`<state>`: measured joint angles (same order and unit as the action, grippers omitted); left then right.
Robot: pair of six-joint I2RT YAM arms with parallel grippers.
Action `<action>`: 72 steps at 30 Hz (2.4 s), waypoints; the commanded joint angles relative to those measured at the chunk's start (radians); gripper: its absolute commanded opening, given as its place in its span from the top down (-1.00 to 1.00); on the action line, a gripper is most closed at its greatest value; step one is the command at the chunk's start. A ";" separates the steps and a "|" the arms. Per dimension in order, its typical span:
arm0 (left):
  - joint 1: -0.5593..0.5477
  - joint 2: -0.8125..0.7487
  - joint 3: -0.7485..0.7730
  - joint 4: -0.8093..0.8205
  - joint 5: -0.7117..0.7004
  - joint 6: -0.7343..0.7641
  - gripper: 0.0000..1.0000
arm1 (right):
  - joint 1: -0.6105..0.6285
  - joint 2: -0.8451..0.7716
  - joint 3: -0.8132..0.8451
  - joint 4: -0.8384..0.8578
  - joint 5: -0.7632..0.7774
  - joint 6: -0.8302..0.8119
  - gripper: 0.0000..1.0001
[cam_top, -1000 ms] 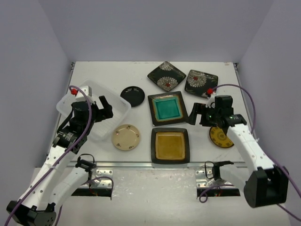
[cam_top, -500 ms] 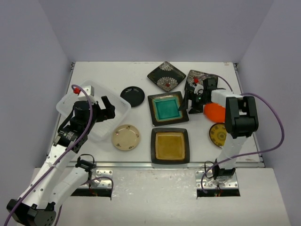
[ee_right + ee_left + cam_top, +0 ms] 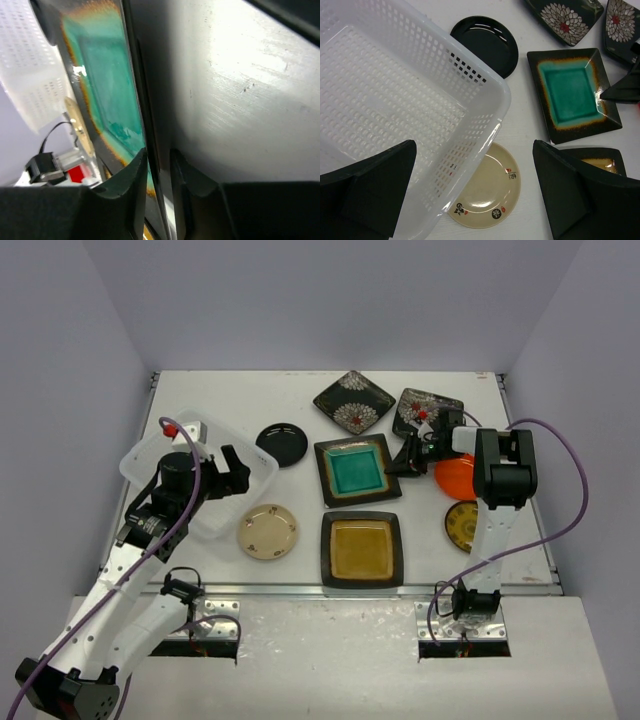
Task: Place the plates into the plastic bin on the countertop
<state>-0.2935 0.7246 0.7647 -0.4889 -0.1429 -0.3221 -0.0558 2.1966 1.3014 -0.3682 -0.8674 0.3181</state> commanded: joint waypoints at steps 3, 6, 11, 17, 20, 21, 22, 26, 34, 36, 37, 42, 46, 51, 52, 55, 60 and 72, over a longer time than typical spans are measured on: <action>0.004 -0.019 -0.001 0.062 0.032 0.013 -1.00 | 0.004 0.021 -0.003 -0.013 -0.051 -0.020 0.96; 0.004 -0.023 -0.001 0.064 0.044 0.015 -1.00 | 0.003 -0.039 -0.028 0.009 -0.066 0.009 1.00; 0.004 -0.039 -0.005 0.082 0.129 0.028 -1.00 | -0.007 -0.198 -0.085 0.100 -0.127 0.102 1.00; 0.004 -0.005 -0.002 0.126 0.299 0.004 -1.00 | -0.024 -0.355 -0.173 0.347 -0.264 0.345 1.00; 0.004 0.024 0.011 0.137 0.384 -0.029 -1.00 | -0.024 -0.415 -0.223 0.457 -0.309 0.431 1.00; 0.004 0.041 0.018 0.155 0.437 -0.054 -1.00 | -0.024 -0.435 -0.258 0.521 -0.322 0.482 1.00; 0.004 0.048 0.025 0.163 0.457 -0.066 -1.00 | -0.024 -0.468 -0.272 0.541 -0.326 0.499 1.00; 0.004 0.114 0.055 0.225 0.553 -0.133 -1.00 | -0.020 -0.586 -0.338 0.623 -0.348 0.573 1.00; -0.004 0.330 0.128 0.419 0.737 -0.252 -1.00 | 0.037 -0.765 -0.362 0.540 -0.345 0.535 1.00; -0.017 0.397 0.154 0.452 0.748 -0.271 -0.93 | 0.047 -0.799 -0.367 0.554 -0.342 0.555 1.00; -0.022 0.422 0.166 0.462 0.750 -0.279 -0.90 | 0.052 -0.810 -0.368 0.559 -0.341 0.563 1.00; -0.032 0.517 0.237 0.472 0.750 -0.286 -0.28 | 0.142 -0.830 -0.347 0.549 -0.336 0.564 1.00; -0.032 0.559 0.275 0.470 0.741 -0.275 0.53 | 0.163 -0.848 -0.364 0.589 -0.331 0.595 1.00; -0.032 0.545 0.264 0.453 0.691 -0.292 1.00 | 0.159 -0.833 -0.356 0.579 -0.320 0.594 1.00; -0.031 0.520 0.258 0.448 0.665 -0.310 1.00 | 0.155 -0.825 -0.348 0.566 -0.314 0.589 0.86; -0.028 0.446 0.258 0.404 0.539 -0.370 1.00 | 0.130 -0.791 -0.341 0.553 -0.297 0.595 0.00; 0.031 0.378 0.363 0.243 0.414 -0.425 1.00 | 0.109 -0.803 -0.315 0.416 -0.192 0.501 -0.98; 0.608 0.383 0.469 -0.034 0.415 -0.401 1.00 | 0.098 -0.943 -0.349 0.082 0.015 0.259 -0.98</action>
<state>0.1856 1.1293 1.1656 -0.5602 0.2342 -0.7209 0.0481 1.3102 0.9704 -0.2289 -0.9051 0.6561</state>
